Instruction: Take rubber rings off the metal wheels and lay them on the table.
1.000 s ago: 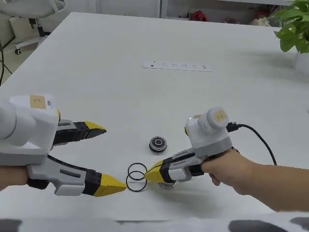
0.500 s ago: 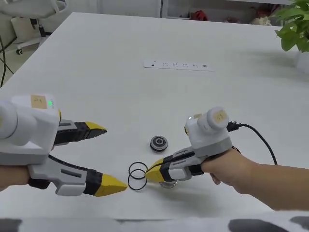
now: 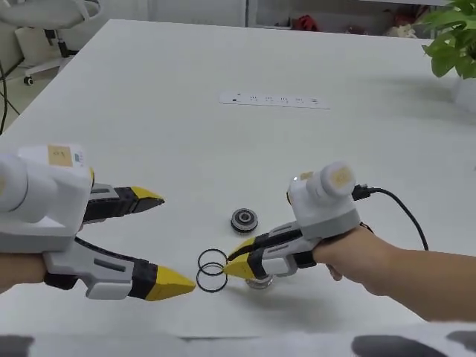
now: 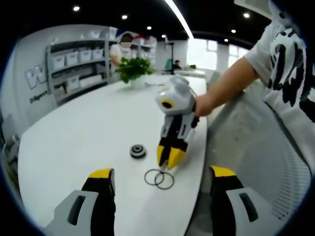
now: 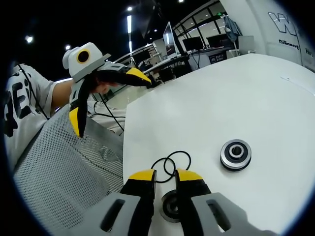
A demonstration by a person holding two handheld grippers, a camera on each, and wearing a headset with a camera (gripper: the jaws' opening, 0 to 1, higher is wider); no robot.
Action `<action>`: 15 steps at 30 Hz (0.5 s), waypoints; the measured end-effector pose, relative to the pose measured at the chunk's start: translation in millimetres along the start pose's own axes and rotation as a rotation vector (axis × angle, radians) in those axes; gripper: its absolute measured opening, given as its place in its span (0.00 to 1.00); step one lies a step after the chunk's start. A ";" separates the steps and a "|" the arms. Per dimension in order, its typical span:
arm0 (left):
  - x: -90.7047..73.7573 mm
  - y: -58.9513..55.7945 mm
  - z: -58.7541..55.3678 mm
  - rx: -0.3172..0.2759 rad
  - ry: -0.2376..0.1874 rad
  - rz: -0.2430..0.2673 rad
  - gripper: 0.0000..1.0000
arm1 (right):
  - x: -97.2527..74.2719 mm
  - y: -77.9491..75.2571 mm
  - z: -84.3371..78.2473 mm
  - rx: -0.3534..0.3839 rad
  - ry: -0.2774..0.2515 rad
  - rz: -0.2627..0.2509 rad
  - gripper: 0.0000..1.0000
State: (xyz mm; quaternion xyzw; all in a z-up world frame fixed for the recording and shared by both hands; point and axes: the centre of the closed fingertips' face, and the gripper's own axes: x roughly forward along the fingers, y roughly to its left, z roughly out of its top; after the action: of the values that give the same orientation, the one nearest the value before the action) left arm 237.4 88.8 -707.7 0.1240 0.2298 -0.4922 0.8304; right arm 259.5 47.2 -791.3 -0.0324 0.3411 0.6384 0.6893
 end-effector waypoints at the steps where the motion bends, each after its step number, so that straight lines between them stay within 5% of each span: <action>1: 0.2 0.2 0.3 0.000 -0.001 0.000 0.79 | -1.2 -0.7 1.5 0.001 -0.005 -0.002 0.13; 15: 1.4 6.8 4.5 0.007 -0.003 0.005 0.77 | -14.7 -3.8 19.3 0.011 -0.073 -0.022 0.15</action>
State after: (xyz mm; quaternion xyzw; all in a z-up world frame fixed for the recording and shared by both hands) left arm 245.1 89.1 -704.6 0.1266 0.2264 -0.4910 0.8316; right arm 271.9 43.2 -770.5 -0.0092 0.3187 0.6296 0.7085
